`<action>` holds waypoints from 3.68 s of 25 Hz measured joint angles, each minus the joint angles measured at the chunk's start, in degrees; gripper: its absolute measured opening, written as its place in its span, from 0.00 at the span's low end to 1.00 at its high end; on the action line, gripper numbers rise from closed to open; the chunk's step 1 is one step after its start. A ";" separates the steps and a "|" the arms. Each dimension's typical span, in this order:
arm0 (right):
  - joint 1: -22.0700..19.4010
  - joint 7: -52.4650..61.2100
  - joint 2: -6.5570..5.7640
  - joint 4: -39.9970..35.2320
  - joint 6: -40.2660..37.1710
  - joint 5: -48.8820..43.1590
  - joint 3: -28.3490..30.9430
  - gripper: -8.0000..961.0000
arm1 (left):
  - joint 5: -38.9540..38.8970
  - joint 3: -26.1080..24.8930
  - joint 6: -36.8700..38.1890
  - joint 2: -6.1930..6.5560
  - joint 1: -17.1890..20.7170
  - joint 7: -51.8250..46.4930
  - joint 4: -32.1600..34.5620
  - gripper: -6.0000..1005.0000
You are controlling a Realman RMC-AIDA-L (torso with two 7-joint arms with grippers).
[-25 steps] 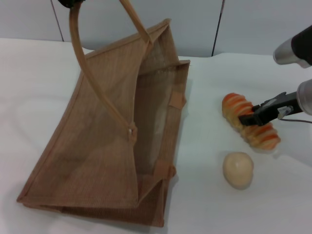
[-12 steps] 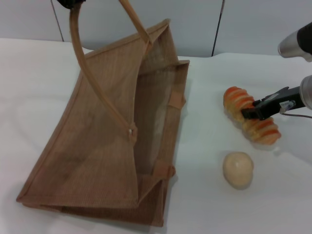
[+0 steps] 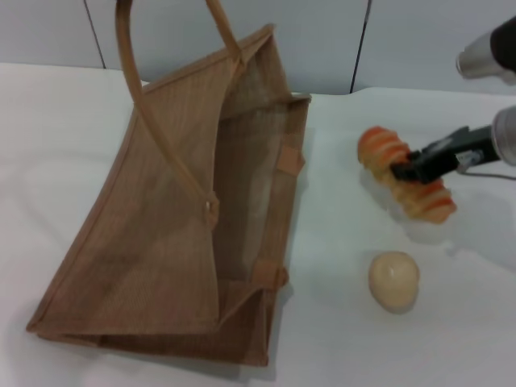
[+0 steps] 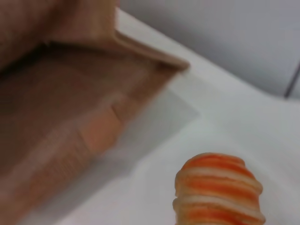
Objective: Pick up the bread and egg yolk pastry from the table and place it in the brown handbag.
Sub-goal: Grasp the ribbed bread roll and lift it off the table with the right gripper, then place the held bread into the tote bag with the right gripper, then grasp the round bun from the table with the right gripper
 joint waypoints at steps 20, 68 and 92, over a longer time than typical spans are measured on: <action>3.92 -0.33 -0.02 -4.91 0.85 16.25 -13.84 0.23 | -0.40 1.59 2.21 -1.41 -5.64 1.04 0.40 0.12; 16.95 -3.43 -0.25 19.98 -14.17 21.30 -15.58 0.78 | 0.55 8.39 5.03 -1.80 -1.80 -2.85 3.82 0.12; 3.45 4.40 -0.60 -4.73 18.55 0.52 -7.19 0.76 | 6.59 2.19 7.32 -1.59 0.54 -2.86 3.83 0.12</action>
